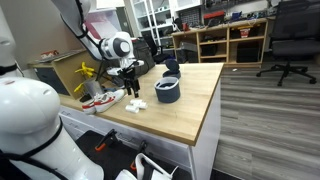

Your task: Pick up the furthest white object and place it in the blue and white container

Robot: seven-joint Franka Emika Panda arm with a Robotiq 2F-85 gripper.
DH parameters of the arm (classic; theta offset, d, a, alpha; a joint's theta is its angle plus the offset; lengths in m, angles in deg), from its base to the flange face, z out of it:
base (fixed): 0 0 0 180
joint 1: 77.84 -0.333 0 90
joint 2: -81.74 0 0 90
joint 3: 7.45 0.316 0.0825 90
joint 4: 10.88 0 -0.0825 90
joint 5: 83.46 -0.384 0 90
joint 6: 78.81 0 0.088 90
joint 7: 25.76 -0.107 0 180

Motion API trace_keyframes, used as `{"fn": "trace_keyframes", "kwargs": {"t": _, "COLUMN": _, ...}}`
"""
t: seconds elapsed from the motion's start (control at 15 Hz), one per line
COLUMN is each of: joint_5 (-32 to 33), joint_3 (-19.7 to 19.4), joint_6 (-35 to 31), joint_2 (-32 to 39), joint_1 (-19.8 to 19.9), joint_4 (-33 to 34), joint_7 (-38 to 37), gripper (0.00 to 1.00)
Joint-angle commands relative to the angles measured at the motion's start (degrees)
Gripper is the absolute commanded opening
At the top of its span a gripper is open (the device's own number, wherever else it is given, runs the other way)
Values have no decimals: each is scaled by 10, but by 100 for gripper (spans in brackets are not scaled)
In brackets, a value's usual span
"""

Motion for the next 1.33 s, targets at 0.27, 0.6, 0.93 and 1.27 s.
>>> {"fn": "trace_keyframes", "kwargs": {"t": 0.27, "joint_5": -33, "joint_3": -3, "joint_6": 196, "joint_2": -66, "joint_1": 30, "joint_4": -30, "joint_7": 22, "gripper": 100}}
{"fn": "trace_keyframes", "kwargs": {"t": 0.6, "joint_5": 25, "joint_3": -15, "joint_6": 166, "joint_2": -24, "joint_1": 42, "joint_4": -45, "joint_7": 25, "gripper": 100}}
{"fn": "trace_keyframes", "kwargs": {"t": 0.93, "joint_5": 62, "joint_3": -7, "joint_6": 115, "joint_2": 16, "joint_1": 27, "joint_4": -60, "joint_7": 27, "gripper": 60}}
{"fn": "trace_keyframes", "kwargs": {"t": 1.27, "joint_5": 57, "joint_3": 6, "joint_6": 79, "joint_2": 38, "joint_1": 1, "joint_4": -61, "joint_7": 27, "gripper": 22}}
